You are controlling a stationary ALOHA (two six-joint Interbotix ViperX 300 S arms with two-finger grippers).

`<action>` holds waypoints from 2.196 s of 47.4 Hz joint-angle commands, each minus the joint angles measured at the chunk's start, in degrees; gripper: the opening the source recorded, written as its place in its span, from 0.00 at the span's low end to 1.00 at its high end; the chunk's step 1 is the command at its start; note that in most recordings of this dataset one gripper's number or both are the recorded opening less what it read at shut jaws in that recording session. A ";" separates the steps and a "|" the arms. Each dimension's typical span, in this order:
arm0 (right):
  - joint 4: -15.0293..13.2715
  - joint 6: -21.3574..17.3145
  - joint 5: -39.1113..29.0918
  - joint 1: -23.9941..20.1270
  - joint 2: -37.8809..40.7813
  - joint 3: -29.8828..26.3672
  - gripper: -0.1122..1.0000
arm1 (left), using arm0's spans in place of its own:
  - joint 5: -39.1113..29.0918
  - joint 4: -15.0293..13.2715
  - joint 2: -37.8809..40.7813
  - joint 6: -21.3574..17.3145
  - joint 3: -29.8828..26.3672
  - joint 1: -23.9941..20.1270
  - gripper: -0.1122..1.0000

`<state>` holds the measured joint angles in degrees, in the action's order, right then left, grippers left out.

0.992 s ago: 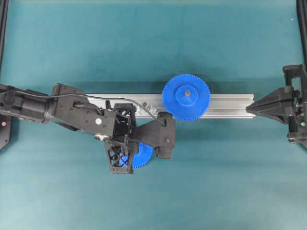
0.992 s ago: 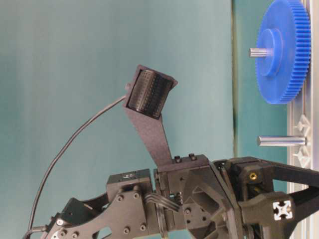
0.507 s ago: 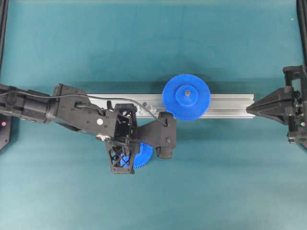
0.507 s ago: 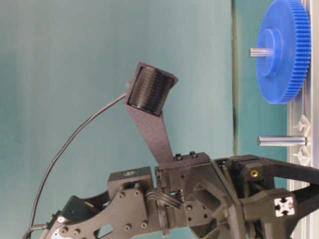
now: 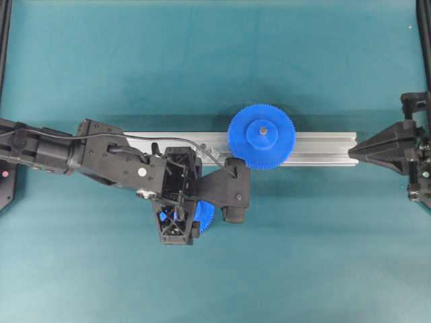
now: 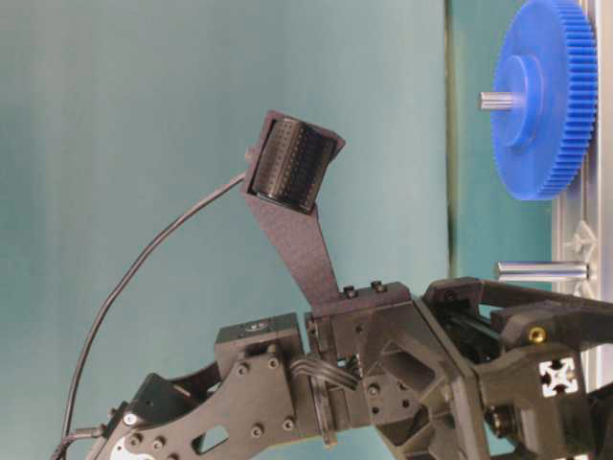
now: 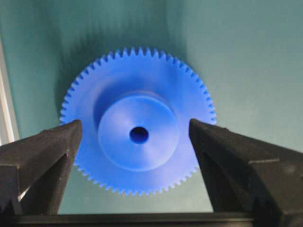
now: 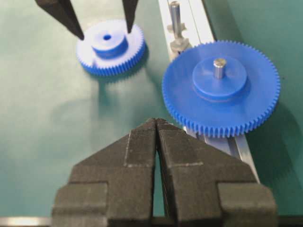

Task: Find the location of the shaft and insert the small gear.
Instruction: 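Lower the left gripper and close it on the gear's hub, then lift the small blue gear and carry it toward the empty shaft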

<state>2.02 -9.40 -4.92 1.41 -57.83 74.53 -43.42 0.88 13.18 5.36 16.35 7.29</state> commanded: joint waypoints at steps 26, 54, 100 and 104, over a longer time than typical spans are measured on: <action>-0.09 -0.62 0.00 0.00 0.26 -0.62 0.13 | -0.35 0.09 -0.09 0.09 0.09 -0.35 0.94; -0.09 -0.62 0.00 0.00 0.26 -0.44 0.13 | 0.18 0.09 2.29 0.26 0.18 -0.35 0.94; -0.09 -0.62 0.00 0.00 0.26 0.00 0.13 | -0.70 0.09 1.85 0.44 -0.97 0.00 0.67; -0.09 -0.62 0.00 0.00 0.18 0.00 0.13 | -0.18 0.18 1.23 0.44 -1.23 0.00 0.67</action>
<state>1.93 -9.40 -5.19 1.32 -58.01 75.15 -44.30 0.88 16.26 5.80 16.17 7.38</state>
